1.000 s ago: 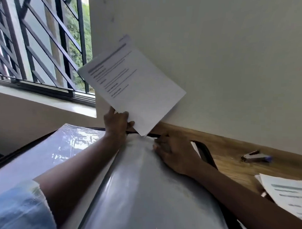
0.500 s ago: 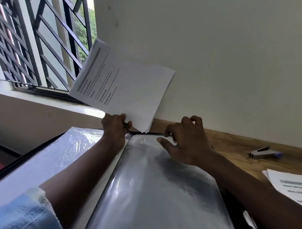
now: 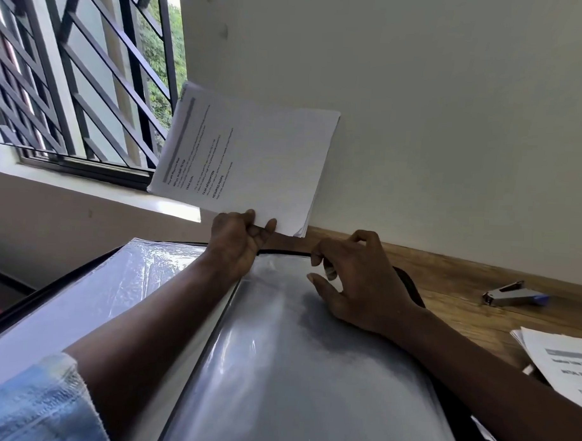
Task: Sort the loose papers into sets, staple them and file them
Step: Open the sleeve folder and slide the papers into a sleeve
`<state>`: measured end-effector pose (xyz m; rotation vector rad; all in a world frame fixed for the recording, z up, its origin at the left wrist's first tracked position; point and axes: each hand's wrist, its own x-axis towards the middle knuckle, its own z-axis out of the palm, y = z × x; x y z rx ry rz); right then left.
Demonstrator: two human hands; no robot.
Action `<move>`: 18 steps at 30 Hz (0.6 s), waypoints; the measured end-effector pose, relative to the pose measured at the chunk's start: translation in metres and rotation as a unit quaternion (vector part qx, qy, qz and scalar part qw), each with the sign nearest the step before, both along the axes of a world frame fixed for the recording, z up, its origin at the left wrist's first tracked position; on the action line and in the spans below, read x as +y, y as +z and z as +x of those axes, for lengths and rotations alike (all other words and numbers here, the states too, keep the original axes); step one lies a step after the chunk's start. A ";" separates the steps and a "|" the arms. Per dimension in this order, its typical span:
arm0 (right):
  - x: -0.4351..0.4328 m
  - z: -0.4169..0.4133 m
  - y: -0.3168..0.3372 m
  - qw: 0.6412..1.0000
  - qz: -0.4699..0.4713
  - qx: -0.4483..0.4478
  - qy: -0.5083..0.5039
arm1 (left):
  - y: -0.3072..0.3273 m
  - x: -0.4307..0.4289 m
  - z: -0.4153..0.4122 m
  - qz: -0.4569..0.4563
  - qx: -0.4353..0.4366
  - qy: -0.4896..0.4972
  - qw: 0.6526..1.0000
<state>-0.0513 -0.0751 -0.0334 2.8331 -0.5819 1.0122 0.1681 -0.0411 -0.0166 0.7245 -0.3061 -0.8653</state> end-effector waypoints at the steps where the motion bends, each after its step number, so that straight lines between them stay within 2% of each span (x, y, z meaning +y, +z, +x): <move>1: 0.001 -0.001 0.000 1.000 -0.001 -0.005 0.005 | 0.001 0.001 -0.003 -0.006 -0.007 -0.012 1.000; 8: 0.004 -0.005 0.001 0.998 -0.003 -0.053 0.043 | -0.007 -0.003 -0.014 -0.004 -0.053 -0.098 0.994; 15: -0.002 -0.007 0.001 0.991 -0.107 -0.069 0.047 | -0.013 -0.011 -0.013 0.073 -0.166 -0.121 0.976; 18: -0.011 -0.015 0.002 0.983 -0.168 -0.067 0.029 | -0.008 -0.007 -0.009 0.097 -0.176 -0.154 0.967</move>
